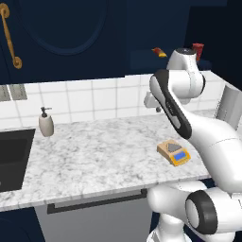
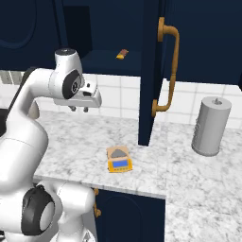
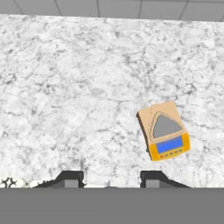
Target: Pick the yogurt and place it on the digital scale for weighing, and close the cabinet.
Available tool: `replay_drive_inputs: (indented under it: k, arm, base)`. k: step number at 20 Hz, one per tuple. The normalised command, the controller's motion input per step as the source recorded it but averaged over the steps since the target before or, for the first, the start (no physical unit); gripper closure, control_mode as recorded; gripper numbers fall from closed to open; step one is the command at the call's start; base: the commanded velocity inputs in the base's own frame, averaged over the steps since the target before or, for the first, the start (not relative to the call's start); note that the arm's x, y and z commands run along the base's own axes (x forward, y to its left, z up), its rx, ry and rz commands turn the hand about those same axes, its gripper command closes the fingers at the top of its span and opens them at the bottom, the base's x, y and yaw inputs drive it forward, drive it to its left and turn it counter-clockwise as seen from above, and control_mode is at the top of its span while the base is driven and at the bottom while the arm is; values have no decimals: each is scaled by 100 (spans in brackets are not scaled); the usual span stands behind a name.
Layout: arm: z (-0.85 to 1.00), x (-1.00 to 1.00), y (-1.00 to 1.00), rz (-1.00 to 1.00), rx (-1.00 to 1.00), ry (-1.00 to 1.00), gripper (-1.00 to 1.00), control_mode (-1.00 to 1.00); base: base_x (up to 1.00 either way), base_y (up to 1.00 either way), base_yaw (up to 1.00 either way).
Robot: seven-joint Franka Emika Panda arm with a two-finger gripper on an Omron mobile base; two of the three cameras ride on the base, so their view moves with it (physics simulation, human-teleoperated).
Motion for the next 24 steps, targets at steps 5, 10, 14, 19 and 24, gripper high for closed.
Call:
replay_drive_inputs:
  k: [5,10,14,19,24]
  arm:
    - [0,-58,-1,0,0,-20,-100,-100]
    - [37,-69,-11,-4,0,-26,-100,-100]
    - [56,-39,-22,-9,0,-23,-100,-100]
    - [54,-14,-22,-14,0,-17,-100,-100]
    - [48,0,-9,-24,0,-8,-100,-100]
  base:
    - [0,0,0]
    - [0,0,0]
    - [0,0,0]
    - [0,0,0]
    - [0,0,0]
